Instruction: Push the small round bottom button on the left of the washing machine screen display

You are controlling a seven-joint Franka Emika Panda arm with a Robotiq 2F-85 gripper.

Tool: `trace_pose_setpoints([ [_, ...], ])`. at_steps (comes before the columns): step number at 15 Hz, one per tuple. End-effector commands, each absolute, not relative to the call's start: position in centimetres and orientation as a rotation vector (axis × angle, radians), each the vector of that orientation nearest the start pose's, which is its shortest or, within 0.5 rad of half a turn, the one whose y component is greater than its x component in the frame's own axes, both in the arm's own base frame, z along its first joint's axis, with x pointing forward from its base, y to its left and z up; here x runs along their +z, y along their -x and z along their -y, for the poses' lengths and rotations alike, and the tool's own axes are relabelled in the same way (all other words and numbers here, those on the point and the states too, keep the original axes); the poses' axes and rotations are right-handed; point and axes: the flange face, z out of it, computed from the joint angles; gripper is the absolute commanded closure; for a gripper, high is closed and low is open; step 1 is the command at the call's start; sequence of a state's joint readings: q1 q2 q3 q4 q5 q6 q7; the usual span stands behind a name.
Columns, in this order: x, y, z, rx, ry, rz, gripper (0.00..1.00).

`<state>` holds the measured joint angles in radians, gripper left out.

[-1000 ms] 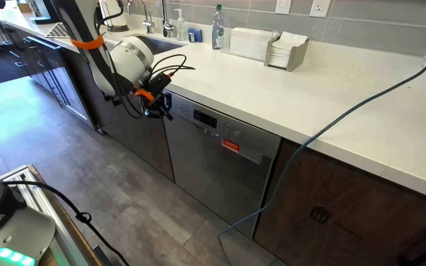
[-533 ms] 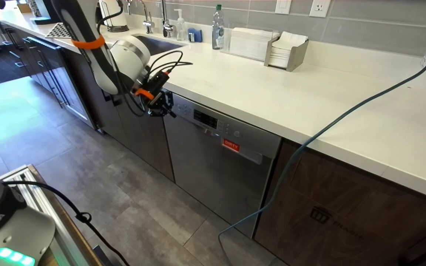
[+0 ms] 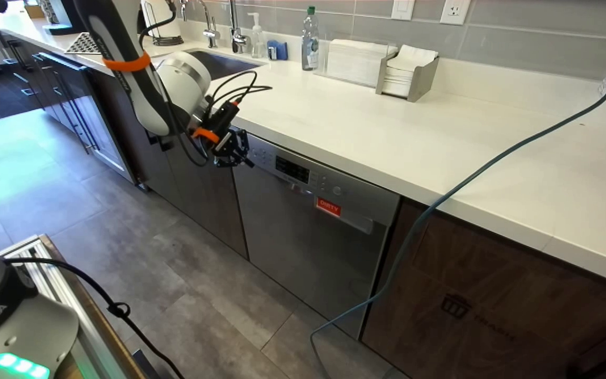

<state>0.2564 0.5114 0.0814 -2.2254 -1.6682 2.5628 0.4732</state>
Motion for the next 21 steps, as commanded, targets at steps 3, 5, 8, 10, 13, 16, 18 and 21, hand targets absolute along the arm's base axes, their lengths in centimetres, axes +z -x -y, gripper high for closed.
trace_pose_setpoints([
  [3,11.8,-48.2,-18.7,0.279,-1.856,-1.559,1.0],
  [5,11.8,-48.4,-18.7,0.288,-1.85,-1.565,1.0],
  [8,11.6,-48.7,-18.6,0.292,-1.85,-1.57,1.0],
  [10,11.5,-48.8,-18.5,0.295,-1.844,-1.575,1.0],
  [13,11.1,-49.1,-18.7,0.301,-1.846,-1.592,1.0],
  [16,10.7,-49.3,-18.8,0.302,-1.849,-1.599,1.0],
  [18,10.5,-49.4,-18.9,0.302,-1.845,-1.597,1.0],
  [21,10.4,-49.7,-19.0,0.304,-1.835,-1.599,1.0],
])
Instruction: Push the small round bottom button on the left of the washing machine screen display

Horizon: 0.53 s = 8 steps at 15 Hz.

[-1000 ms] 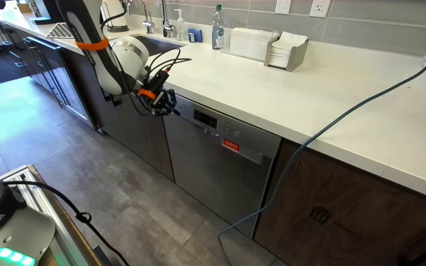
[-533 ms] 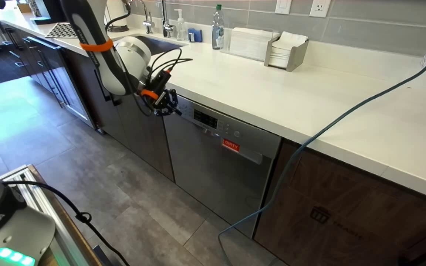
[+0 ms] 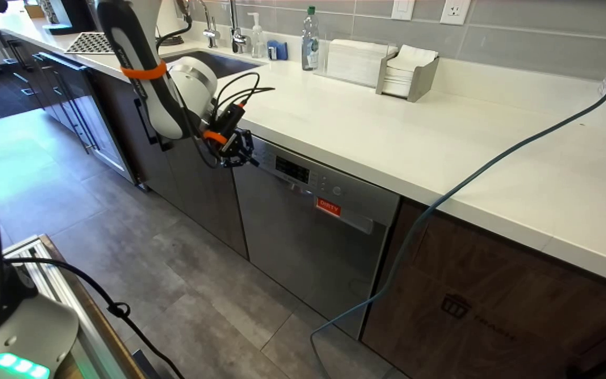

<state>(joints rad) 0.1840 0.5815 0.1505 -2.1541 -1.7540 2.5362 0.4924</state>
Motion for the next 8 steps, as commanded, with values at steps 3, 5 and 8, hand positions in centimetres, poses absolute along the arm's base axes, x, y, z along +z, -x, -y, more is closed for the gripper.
trace_pose_setpoints([
  [3,10.28,-50.03,-18.98,0.304,-1.828,-1.599,1.0],
  [5,10.28,-50.14,-18.91,0.307,-1.821,-1.6,1.0],
  [8,10.33,-50.23,-18.75,0.304,-1.817,-1.6,1.0],
])
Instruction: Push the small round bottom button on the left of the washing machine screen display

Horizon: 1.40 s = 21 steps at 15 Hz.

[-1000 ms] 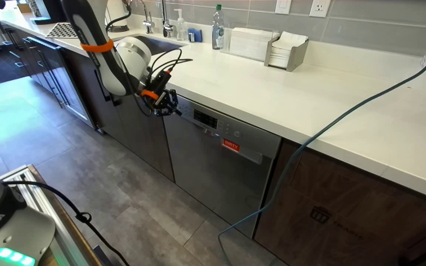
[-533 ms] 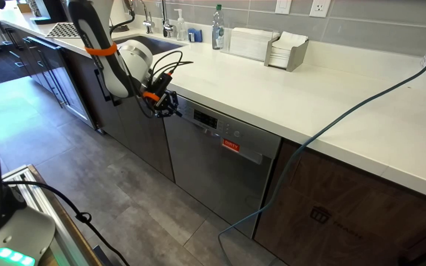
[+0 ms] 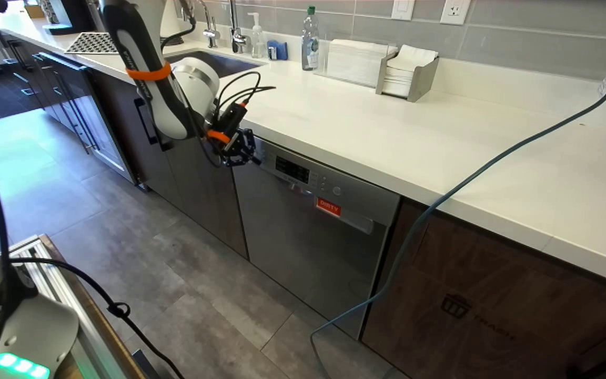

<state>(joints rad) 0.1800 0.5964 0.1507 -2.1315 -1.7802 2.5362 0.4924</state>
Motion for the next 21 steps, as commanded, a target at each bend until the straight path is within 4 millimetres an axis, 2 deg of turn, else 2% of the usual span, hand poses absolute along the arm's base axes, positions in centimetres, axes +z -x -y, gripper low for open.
trace_pose_setpoints([
  [1,10.29,-50.23,-18.66,0.301,-1.824,-1.6,1.0],
  [21,10.62,-50.7,-18.46,0.31,-1.802,-1.586,1.0],
])
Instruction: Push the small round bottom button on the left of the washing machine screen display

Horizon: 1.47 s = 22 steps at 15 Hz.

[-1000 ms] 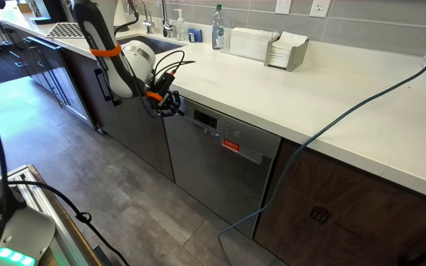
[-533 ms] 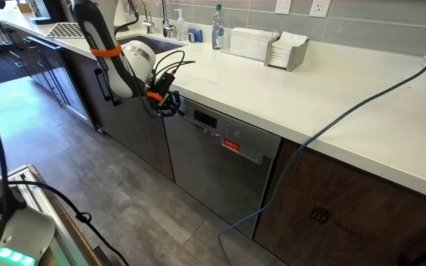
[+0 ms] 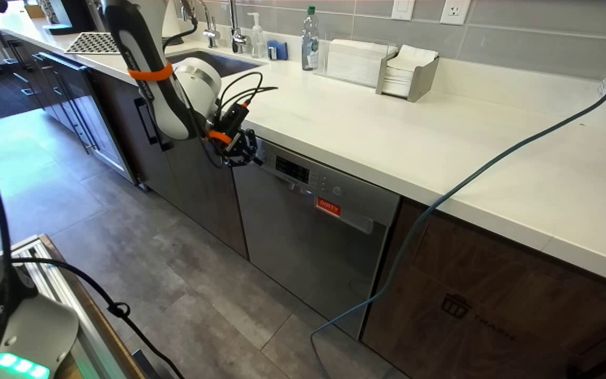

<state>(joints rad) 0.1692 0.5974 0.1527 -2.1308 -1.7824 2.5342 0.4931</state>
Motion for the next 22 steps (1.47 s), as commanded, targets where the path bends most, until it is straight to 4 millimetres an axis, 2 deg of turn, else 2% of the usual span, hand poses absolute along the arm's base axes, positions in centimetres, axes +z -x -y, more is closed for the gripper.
trace_pose_setpoints([
  [1,10.58,-50.68,-18.49,0.303,-1.789,-1.596,1.0],
  [22,10.7,-50.89,-18.76,0.285,-1.74,-1.56,1.0],
])
